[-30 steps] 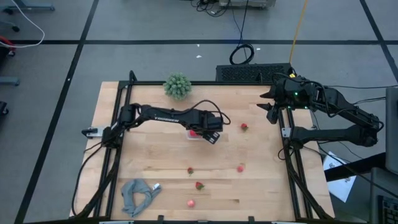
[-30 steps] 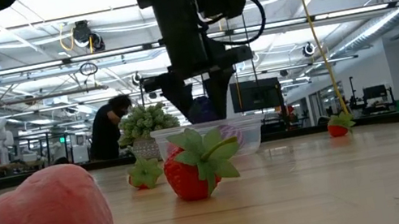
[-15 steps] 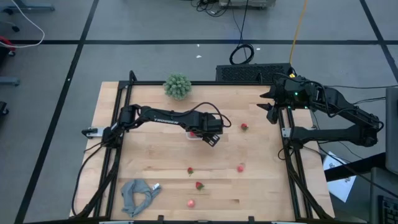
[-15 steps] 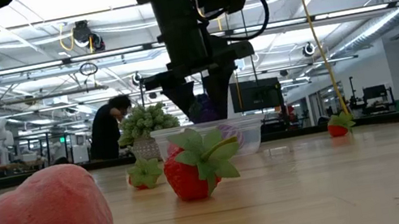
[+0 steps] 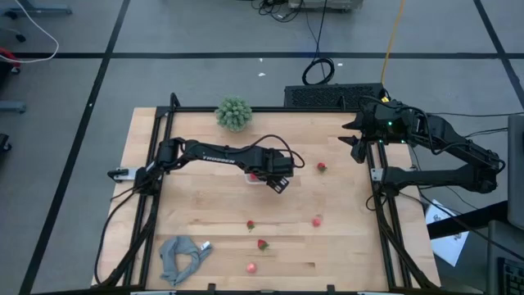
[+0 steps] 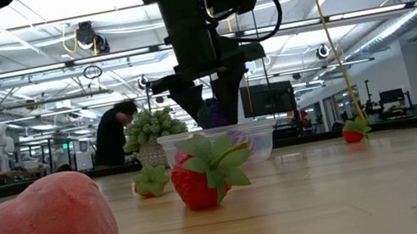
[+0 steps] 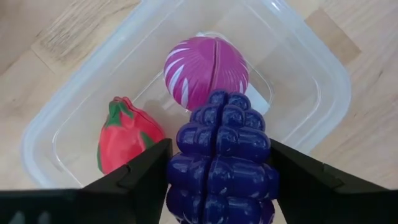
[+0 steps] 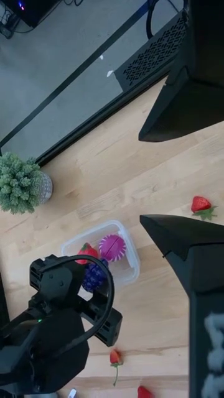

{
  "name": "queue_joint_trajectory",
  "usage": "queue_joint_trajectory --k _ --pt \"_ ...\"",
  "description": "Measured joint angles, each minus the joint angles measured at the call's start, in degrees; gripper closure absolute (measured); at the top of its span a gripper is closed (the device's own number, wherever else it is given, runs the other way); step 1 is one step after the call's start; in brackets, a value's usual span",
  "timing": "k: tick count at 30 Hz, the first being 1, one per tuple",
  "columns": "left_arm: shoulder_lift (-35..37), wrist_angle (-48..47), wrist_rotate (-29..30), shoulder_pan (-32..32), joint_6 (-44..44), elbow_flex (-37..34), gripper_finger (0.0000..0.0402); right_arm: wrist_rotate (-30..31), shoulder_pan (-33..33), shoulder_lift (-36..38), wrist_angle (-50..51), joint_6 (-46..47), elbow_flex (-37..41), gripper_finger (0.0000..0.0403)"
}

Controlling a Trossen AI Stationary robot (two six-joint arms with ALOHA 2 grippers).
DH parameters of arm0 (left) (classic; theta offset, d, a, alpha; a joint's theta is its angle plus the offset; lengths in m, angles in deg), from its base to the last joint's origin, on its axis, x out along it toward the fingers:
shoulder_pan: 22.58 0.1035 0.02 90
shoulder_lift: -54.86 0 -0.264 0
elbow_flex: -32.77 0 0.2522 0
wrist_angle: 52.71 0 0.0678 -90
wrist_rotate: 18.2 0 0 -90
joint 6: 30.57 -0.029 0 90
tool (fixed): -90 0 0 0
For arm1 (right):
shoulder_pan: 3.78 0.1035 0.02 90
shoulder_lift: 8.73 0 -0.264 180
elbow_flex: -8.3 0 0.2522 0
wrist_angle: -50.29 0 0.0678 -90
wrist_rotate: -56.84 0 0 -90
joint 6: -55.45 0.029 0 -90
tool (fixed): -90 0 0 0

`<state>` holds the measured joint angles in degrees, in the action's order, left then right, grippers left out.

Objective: Pick and placing Produce into tupperware
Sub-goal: Put the grapes into the bin, then put the top left strawberry into the bin

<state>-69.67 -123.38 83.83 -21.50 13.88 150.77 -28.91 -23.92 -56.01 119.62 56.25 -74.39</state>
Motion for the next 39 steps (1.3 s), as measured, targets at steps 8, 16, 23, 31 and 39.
queue_joint_trajectory --k 8,16,23,31,39 --pt "0.0 0.0 0.0 0.1 0.7 0.0 0.0085 0.0 0.0 0.0 0.0 0.0 0.0 0.0209" --pt "0.0 0.0 -0.1 0.1 0.7 0.0 0.0027 0.0 0.0 0.0 0.0 0.0 0.0 0.0209" --pt "1.4 -0.5 -4.4 0.1 -0.5 0.1 0.0019 0.0 0.0 0.0 0.0 0.0 0.0 0.0209" --pt "10.2 -5.8 1.2 -1.2 2.0 0.2 0.0020 0.0 0.0 0.0 0.1 -0.2 0.0 0.0209" --pt "15.7 -9.3 3.1 -12.2 8.5 0.2 0.0020 0.0 0.0 0.0 0.2 -1.5 0.0 0.0209"
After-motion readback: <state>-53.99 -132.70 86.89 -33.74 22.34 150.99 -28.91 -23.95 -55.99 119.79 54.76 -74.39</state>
